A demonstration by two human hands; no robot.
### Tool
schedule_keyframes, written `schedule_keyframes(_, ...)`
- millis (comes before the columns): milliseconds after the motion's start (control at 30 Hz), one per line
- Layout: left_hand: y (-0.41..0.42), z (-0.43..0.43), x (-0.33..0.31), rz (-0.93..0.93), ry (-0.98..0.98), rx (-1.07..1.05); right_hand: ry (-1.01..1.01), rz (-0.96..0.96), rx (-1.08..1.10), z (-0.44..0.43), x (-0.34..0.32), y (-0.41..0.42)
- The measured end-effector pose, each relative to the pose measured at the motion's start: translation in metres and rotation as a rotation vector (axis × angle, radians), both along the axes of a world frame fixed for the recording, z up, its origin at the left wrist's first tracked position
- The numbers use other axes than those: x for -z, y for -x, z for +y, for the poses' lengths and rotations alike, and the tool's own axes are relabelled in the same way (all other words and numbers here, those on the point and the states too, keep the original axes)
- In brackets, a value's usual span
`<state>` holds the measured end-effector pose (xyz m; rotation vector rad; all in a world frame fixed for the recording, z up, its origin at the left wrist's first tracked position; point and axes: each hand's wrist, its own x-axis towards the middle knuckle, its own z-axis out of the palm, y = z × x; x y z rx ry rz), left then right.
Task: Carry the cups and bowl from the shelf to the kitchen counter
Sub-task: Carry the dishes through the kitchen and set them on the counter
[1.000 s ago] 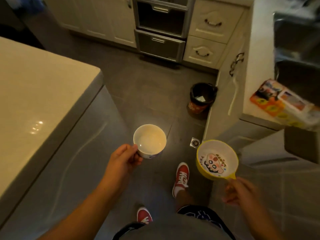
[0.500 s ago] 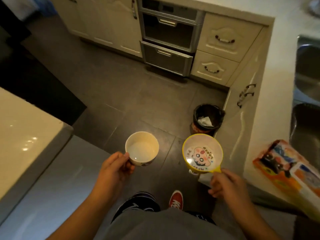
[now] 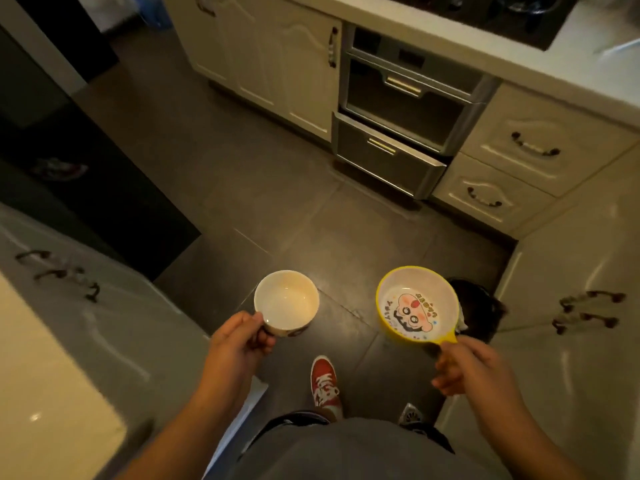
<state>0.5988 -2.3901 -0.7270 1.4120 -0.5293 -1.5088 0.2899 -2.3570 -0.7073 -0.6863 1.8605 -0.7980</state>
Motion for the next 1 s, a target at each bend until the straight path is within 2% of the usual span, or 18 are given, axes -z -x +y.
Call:
schedule_keyframes(300,0.042,-0.147,0.006,0.044,0.027,0.093,-0.019,0.055,0.079,-0.101,-0.006,0.049)
schedule_keyframes(533,0.067,-0.262,0.007,-0.02,0.038,0.092,-0.022,0.044,0.027,-0.22,0.011,0.082)
schedule_keyframes(767,0.052,-0.347,-0.01,-0.04,-0.016,-0.137,-0.026,0.0,-0.244,-0.383,0.014,0.071)
schedule_keyframes(1000,-0.013,-0.376,-0.018,-0.049,-0.064,-0.437,0.033,-0.057,-0.569,-0.524,0.014,-0.028)
